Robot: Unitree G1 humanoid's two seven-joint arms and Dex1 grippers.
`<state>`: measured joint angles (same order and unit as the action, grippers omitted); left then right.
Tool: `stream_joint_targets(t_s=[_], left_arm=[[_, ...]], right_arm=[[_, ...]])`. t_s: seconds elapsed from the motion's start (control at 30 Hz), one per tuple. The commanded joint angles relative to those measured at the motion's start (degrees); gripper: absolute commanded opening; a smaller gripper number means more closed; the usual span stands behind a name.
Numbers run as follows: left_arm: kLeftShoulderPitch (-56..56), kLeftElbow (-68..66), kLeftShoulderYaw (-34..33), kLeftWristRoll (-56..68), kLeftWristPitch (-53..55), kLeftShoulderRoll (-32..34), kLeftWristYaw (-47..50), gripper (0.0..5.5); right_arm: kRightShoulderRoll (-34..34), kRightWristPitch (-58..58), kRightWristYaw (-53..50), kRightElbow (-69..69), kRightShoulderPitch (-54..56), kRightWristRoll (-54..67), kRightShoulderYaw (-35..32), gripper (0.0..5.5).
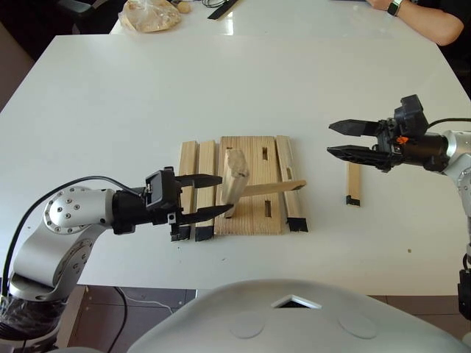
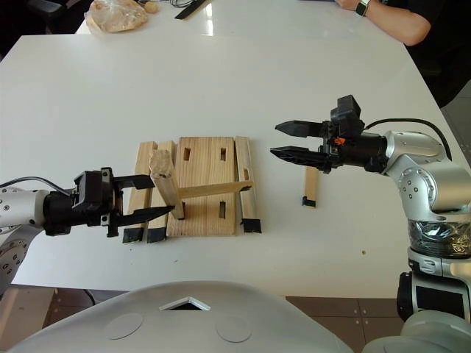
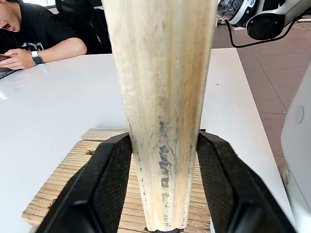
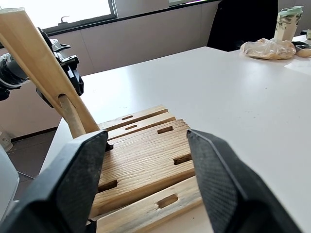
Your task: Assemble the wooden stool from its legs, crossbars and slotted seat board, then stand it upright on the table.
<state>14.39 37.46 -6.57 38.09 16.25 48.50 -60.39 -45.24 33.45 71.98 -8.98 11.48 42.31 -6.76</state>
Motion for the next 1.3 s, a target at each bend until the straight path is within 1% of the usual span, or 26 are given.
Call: stream_joint_targets(t_s=[0.03,0.33,0.6,0.73,0.87,1.07,1.3], left_arm=[[-1.9,-0.9,-0.7,0.3,2.4,0.3,1.6,2.06],[1.1,-3.4,0.8,-1.7,1.2,-0.2,0.7,2.06],[3.9,-4.0,-3.3,-0.7,0.6,1.1,-0.4,2.06],[7.1,-4.2,-6.3,-0.7,0.5,2.7,-2.6,2.06],[9.8,-4.9,-7.7,-2.0,-0.3,4.2,-5.1,2.06],[12.5,-6.9,-7.3,-5.7,-3.7,6.7,-8.5,2.06],[10.5,-9.3,-6.7,-5.8,-5.2,10.5,-12.2,2.06]], right_arm=[[-0.3,-1.1,0.2,-0.1,0.3,-1.1,0.0,2.99],[-0.4,-2.2,0.7,-0.1,-0.2,-2.2,0.7,2.99],[-0.2,-3.0,1.0,-0.4,-1.5,-3.2,1.0,2.99],[-0.3,-3.3,0.7,-0.5,-1.9,-3.5,0.8,2.99],[-0.4,-3.6,0.7,-0.5,-2.1,-3.7,0.7,2.99],[-0.5,-4.1,0.7,-0.3,-2.4,-4.1,0.8,2.99],[-0.1,-4.7,0.1,-0.7,-3.2,-4.7,0.8,2.99]])
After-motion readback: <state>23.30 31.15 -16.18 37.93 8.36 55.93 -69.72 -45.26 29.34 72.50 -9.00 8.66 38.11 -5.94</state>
